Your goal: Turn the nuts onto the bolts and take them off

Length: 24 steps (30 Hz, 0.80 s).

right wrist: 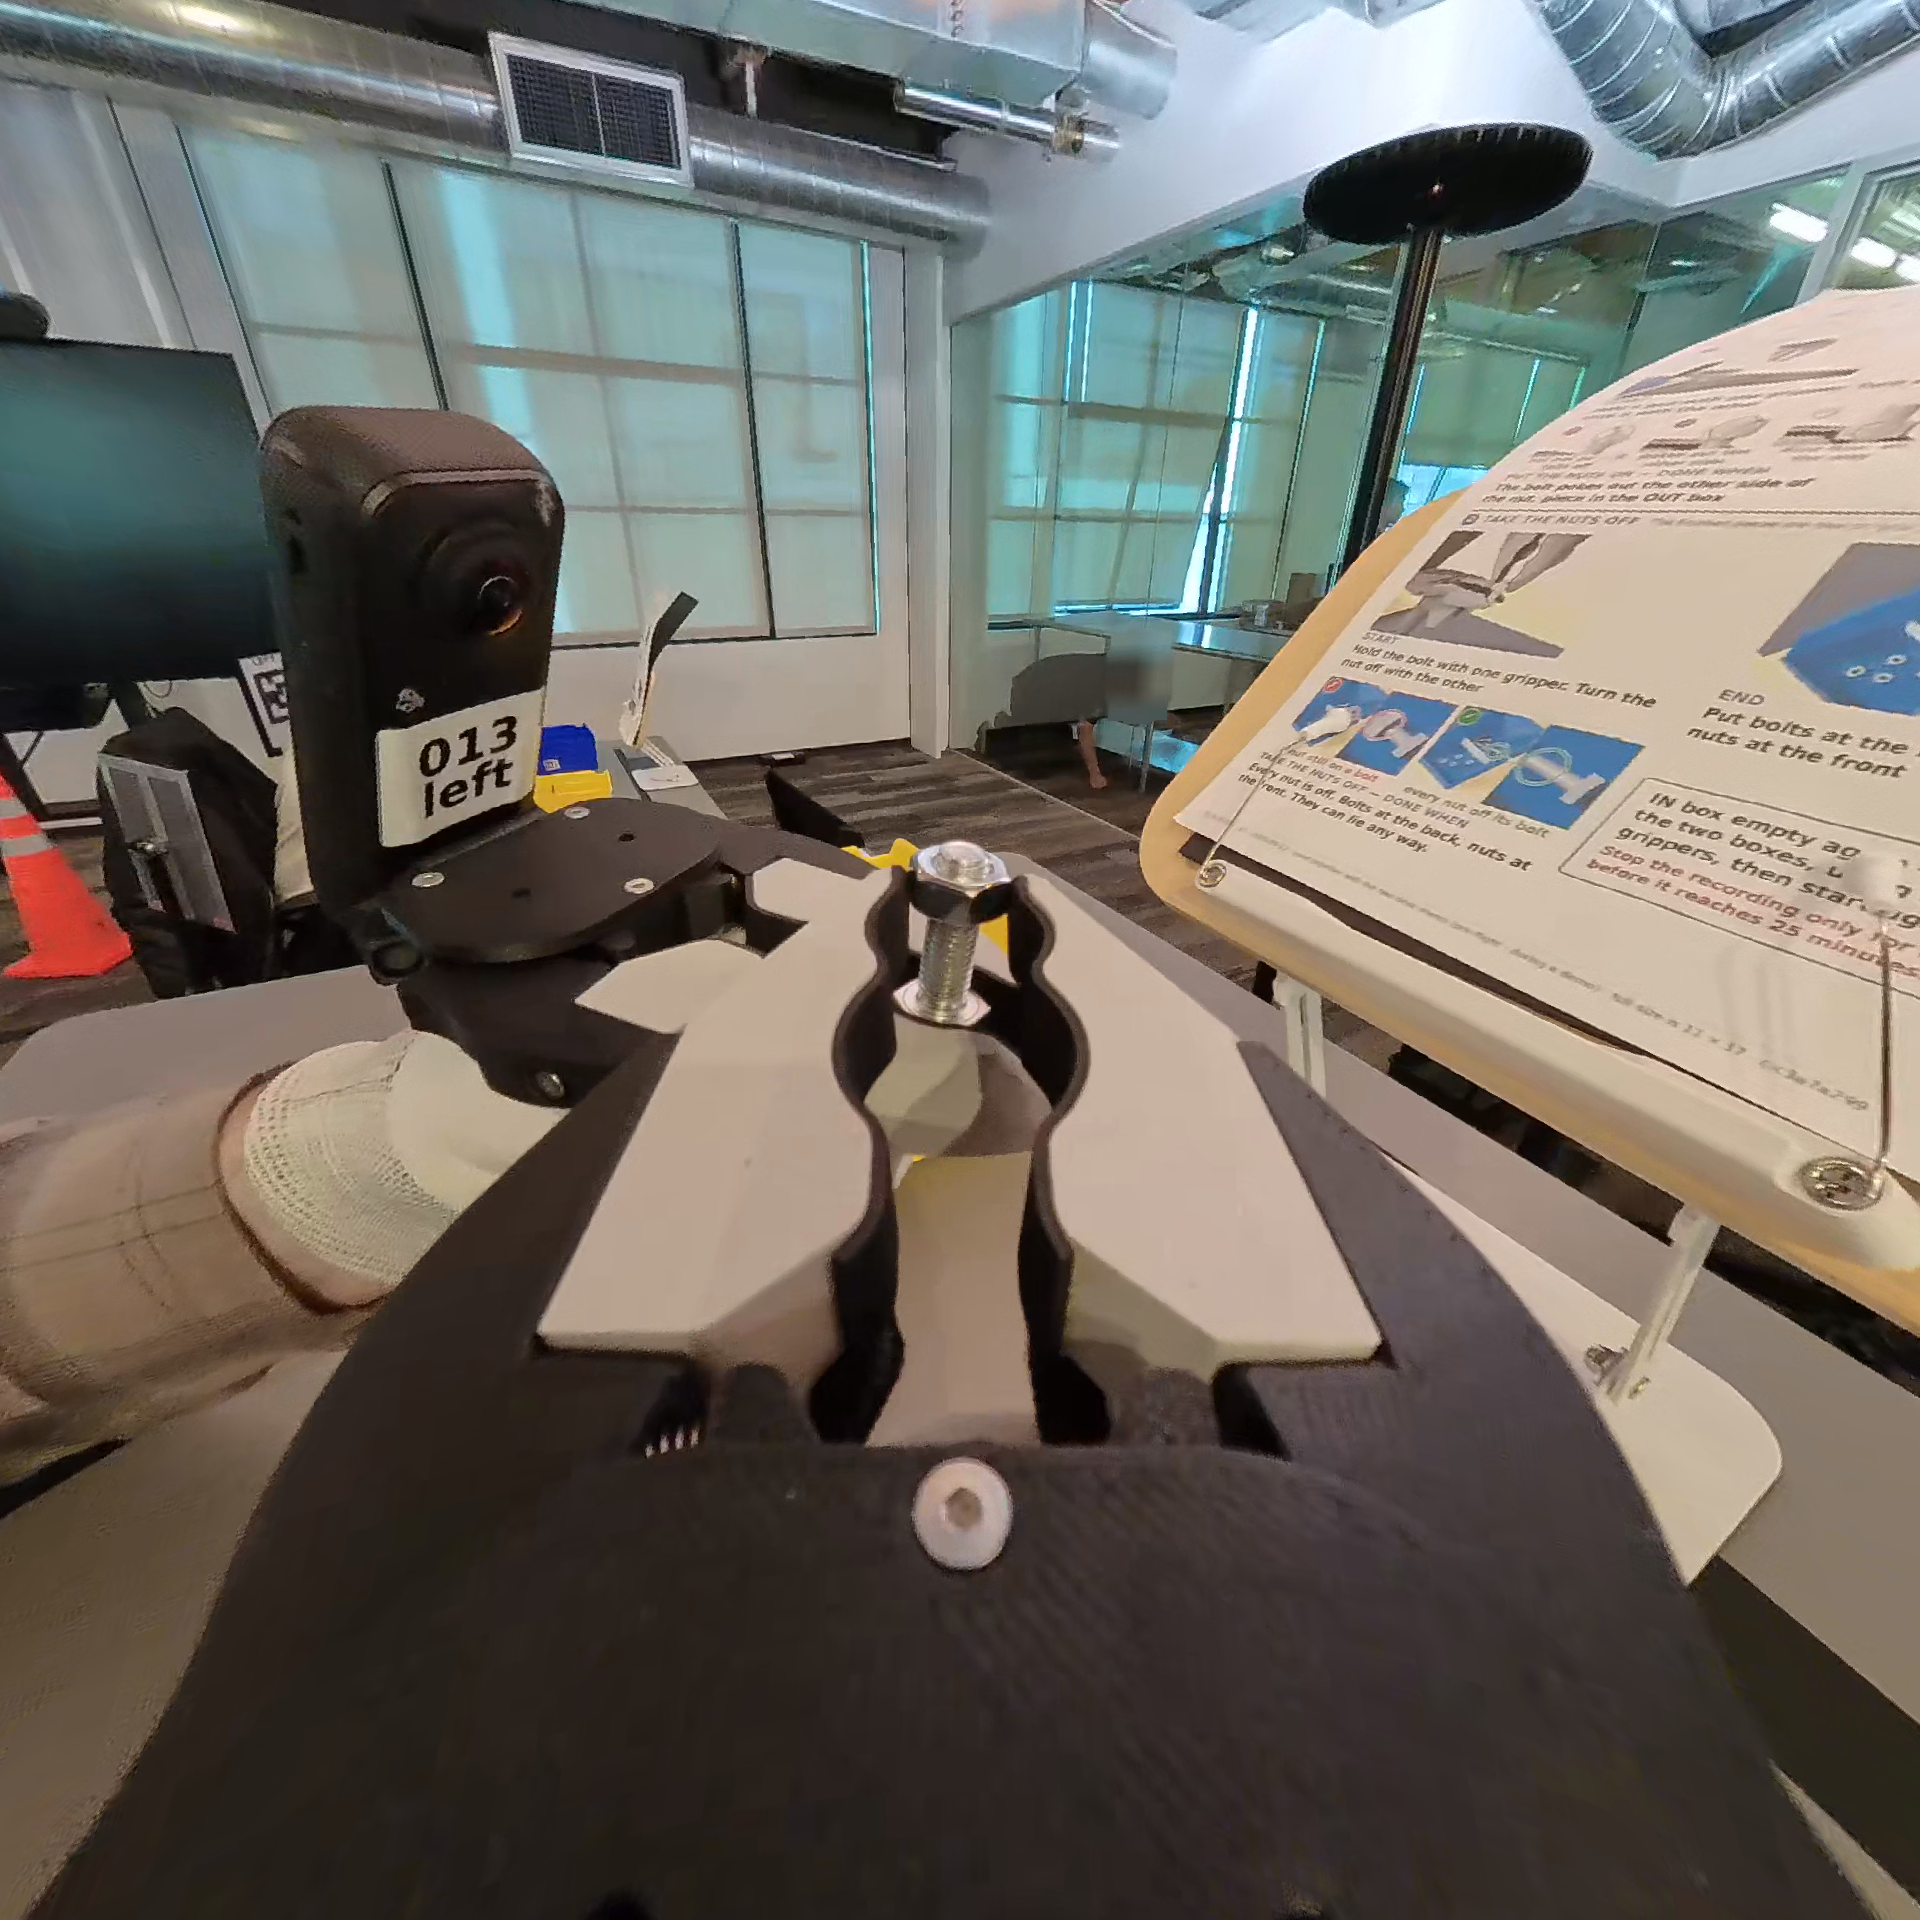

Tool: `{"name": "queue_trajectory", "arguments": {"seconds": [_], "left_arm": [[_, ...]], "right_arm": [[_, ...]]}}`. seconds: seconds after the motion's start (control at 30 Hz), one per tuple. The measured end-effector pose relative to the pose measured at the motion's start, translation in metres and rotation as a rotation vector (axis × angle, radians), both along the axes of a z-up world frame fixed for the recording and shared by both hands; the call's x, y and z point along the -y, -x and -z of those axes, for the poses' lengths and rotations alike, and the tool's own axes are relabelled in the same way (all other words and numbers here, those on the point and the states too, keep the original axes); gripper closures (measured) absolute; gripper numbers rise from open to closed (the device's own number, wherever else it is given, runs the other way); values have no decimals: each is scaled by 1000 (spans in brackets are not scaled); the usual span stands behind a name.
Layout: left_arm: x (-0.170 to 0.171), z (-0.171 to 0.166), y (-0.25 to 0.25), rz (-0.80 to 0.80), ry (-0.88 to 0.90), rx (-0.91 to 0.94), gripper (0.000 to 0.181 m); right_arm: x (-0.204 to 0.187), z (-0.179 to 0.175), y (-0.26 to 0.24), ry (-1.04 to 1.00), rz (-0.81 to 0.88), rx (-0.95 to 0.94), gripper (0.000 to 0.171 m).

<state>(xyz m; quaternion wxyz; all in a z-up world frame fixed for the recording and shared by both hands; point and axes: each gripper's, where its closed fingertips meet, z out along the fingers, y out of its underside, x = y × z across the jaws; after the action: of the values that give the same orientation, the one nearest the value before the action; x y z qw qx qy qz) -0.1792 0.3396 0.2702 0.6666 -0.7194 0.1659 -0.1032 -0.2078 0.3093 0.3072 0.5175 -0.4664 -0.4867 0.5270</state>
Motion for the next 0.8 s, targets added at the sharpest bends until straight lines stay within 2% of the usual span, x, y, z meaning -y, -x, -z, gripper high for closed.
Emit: {"name": "queue_trajectory", "arguments": {"seconds": [0.3,0.53,0.8], "left_arm": [[4,-2,-8,52,-6,11,167],[19,-4,-50,270,-10,62,167],[55,-1,-126,600,-3,112,167]], "right_arm": [[5,0,-6,-20,-76,19,156],[21,-1,-41,-18,-355,67,156],[54,4,-110,9,-767,123,156]]}}
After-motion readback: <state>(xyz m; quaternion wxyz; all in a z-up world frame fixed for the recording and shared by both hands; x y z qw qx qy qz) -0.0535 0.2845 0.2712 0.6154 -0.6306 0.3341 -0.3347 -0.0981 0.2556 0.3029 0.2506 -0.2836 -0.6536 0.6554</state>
